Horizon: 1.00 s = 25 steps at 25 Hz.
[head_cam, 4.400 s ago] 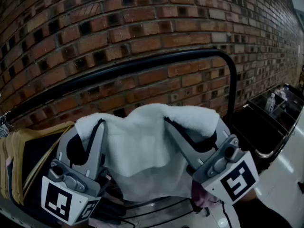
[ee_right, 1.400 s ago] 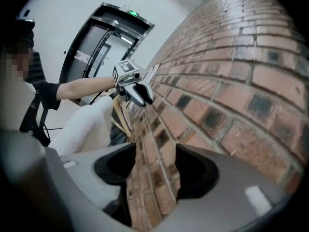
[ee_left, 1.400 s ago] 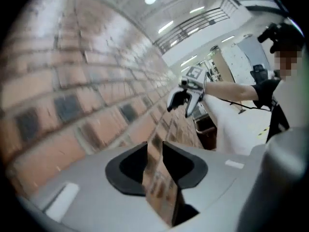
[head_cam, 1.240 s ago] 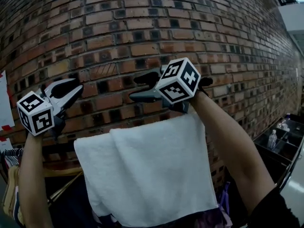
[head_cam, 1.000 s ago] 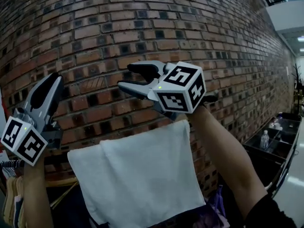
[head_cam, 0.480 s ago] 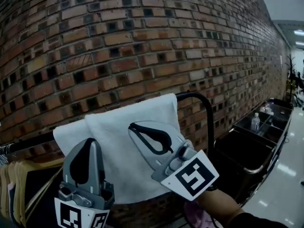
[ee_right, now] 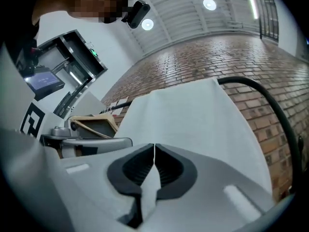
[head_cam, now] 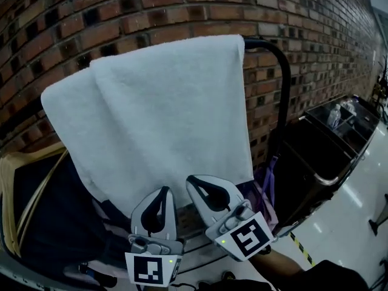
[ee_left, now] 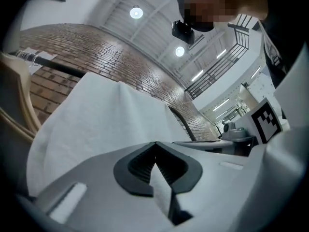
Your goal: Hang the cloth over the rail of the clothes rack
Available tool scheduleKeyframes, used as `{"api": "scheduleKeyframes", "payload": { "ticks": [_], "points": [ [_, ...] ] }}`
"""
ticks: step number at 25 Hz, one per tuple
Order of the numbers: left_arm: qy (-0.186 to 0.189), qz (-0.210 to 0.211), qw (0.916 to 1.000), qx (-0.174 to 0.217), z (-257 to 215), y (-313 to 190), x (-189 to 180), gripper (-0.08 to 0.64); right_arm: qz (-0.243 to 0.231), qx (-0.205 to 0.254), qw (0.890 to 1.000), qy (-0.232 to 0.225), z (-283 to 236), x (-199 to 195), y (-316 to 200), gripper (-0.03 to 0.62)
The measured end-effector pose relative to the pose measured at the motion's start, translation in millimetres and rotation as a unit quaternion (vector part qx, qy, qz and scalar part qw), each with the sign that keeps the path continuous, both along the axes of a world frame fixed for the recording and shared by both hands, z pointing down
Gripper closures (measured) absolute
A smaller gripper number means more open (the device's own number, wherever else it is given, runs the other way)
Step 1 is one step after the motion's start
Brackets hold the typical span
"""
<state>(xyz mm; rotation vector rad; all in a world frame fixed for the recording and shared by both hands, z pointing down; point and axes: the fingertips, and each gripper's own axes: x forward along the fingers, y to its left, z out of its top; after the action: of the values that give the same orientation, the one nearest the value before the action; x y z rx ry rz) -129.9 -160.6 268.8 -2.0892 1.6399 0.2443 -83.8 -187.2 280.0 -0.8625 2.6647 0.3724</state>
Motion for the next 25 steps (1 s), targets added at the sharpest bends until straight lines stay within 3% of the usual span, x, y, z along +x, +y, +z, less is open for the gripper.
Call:
{"api": "scheduleKeyframes", "payload": {
  "ticks": [6,9,13,25],
  "points": [
    [-0.007,0.005,0.9981,-0.061,48.6,-5.5,12.5,0.552,-0.005,-0.042,0.999,0.010,38.8,1.4,-1.6,0.581],
    [0.009,0.009,0.9988,-0.048,49.4,-9.6,13.2,0.552,-0.011,-0.053,0.998,0.011,48.5,-0.2,-3.1,0.581],
    [0.023,0.007,0.9966,-0.079,66.5,-14.8,10.3,0.552,-0.012,-0.065,0.998,0.017,60.5,-0.3,-5.5,0.581],
    [0.019,0.023,0.9958,-0.086,75.7,-23.0,18.9,0.552,0.020,-0.059,0.998,0.017,62.9,1.5,-11.6,0.581]
  ]
}}
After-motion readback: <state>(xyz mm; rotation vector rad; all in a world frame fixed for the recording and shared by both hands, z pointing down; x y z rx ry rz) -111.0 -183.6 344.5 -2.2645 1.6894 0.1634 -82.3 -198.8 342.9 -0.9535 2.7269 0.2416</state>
